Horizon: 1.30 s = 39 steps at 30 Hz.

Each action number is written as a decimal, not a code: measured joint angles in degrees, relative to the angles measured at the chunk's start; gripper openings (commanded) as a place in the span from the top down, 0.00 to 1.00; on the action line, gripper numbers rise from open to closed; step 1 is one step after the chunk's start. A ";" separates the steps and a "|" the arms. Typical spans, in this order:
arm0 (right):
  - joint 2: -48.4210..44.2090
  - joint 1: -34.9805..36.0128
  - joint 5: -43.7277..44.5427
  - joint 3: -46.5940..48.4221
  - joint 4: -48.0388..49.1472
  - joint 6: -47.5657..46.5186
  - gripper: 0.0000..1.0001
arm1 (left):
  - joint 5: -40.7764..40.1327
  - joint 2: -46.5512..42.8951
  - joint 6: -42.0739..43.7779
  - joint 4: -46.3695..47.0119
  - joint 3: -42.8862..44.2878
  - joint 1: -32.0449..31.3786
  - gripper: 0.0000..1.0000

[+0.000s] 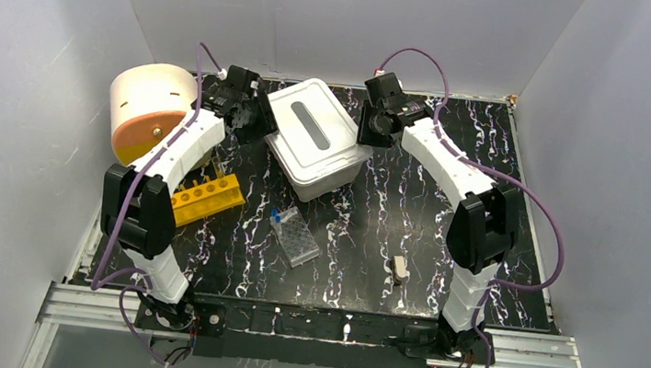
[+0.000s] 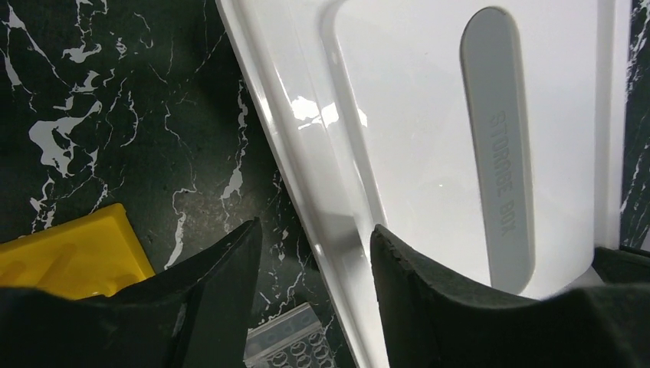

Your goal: Organize the chemistry lab equipment

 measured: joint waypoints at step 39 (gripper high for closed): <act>22.25 -0.24 -3.43 28.26 6.25 -7.91 0.34 | 3.41 -17.40 2.43 -20.63 13.16 0.31 0.02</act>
